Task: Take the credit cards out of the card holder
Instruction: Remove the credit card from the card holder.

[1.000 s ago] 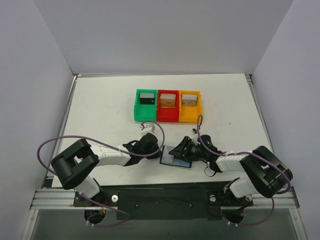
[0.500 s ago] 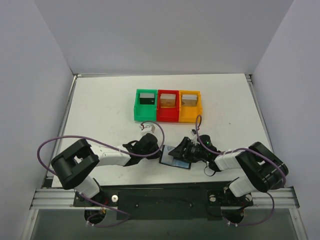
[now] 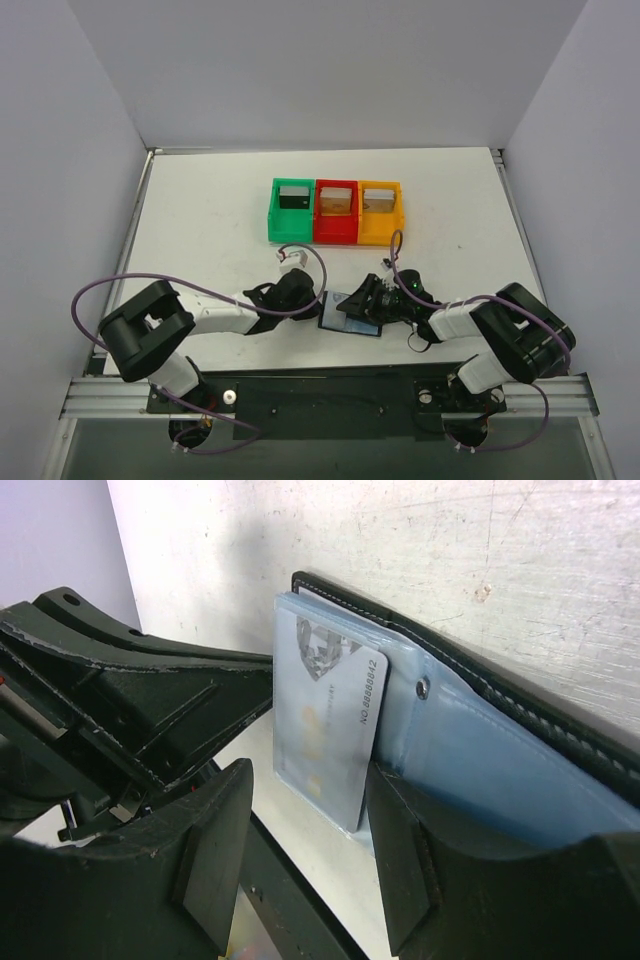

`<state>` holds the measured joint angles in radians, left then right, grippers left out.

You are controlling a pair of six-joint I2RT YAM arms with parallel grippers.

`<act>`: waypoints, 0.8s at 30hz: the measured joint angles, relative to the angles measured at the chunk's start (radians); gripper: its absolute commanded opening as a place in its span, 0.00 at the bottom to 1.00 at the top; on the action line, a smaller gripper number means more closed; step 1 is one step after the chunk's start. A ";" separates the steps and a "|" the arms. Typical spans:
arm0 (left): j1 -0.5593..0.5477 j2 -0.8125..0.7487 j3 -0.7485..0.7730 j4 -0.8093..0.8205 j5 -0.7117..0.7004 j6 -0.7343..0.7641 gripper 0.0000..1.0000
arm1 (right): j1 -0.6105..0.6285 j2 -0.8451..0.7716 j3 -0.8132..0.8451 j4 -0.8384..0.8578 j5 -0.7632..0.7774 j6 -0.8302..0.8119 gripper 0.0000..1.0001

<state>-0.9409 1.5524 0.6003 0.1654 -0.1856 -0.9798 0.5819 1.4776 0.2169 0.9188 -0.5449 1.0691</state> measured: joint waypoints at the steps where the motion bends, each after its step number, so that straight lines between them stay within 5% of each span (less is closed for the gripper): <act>1: 0.000 -0.005 -0.001 -0.006 -0.002 -0.002 0.19 | 0.000 0.000 0.000 0.000 0.000 0.000 0.46; 5: -0.001 -0.048 -0.013 -0.058 0.000 -0.006 0.28 | 0.001 0.006 0.007 -0.005 0.000 -0.001 0.46; 13: 0.008 -0.142 -0.036 -0.191 0.000 0.009 0.29 | 0.002 0.006 0.016 -0.021 -0.003 -0.014 0.46; 24: 0.010 -0.177 -0.085 -0.076 0.049 0.019 0.29 | 0.002 0.002 0.024 -0.042 -0.005 -0.025 0.46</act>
<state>-0.9314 1.3750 0.5152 0.0895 -0.1364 -0.9607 0.5838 1.4792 0.2405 0.8772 -0.5495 1.0439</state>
